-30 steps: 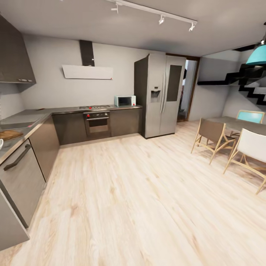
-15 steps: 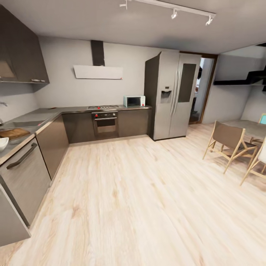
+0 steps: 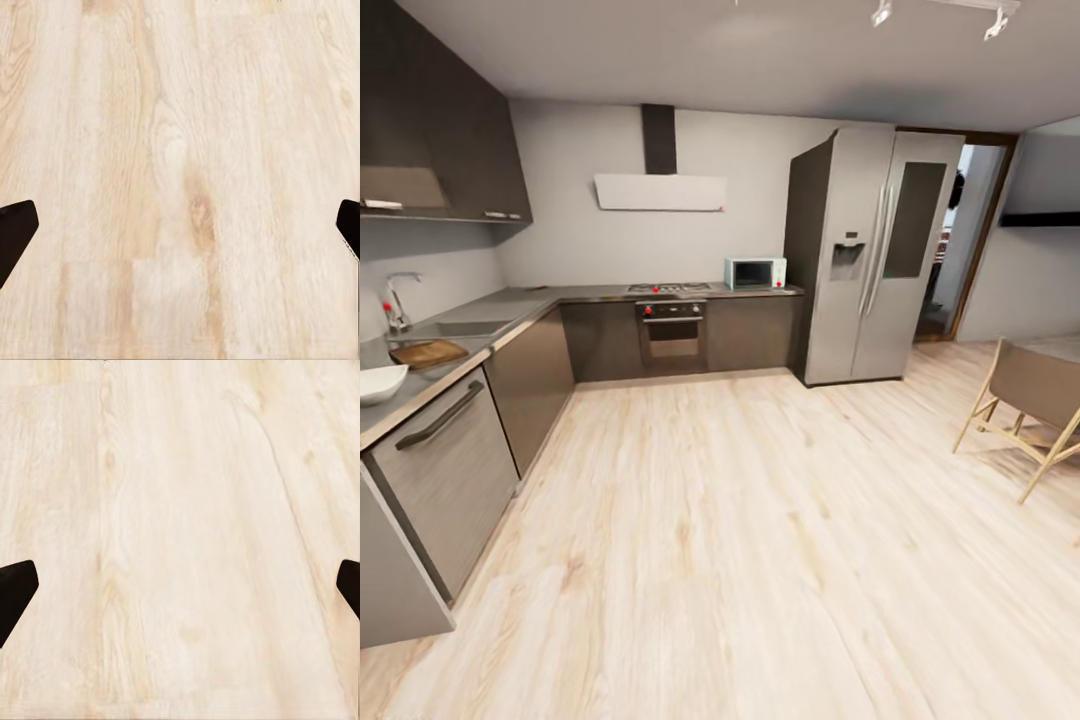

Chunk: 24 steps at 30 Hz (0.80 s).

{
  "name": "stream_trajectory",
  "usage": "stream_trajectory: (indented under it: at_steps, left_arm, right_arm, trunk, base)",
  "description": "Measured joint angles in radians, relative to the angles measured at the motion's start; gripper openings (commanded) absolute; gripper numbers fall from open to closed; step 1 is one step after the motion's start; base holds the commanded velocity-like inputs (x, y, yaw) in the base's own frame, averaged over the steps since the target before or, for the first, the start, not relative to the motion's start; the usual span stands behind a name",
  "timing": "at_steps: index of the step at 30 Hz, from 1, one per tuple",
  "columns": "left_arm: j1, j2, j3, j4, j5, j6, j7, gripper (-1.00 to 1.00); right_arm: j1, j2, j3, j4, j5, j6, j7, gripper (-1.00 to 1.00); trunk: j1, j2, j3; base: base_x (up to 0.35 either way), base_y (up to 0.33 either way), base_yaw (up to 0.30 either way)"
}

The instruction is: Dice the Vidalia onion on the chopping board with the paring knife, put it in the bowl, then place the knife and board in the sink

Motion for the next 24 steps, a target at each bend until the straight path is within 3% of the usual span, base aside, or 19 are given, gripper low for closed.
stream_trajectory:
  at_steps: [12,24]
  left_arm:
    - [0.0,0.0,0.0,0.001,0.0,-0.002,-0.001,1.0]
    - [0.0,0.0,0.0,0.001,0.0,0.0,-0.001,1.0]
  right_arm:
    - [0.0,-0.001,0.003,0.002,0.0,0.0,0.004,1.0]
    - [0.0,-0.001,0.003,0.001,0.0,0.0,0.004,1.0]
  trunk:
    - [0.0,0.0,-0.003]
    - [0.0,0.0,-0.003]
  base:
    - [0.036,-0.019,0.022]
    - [0.257,0.0,0.0]
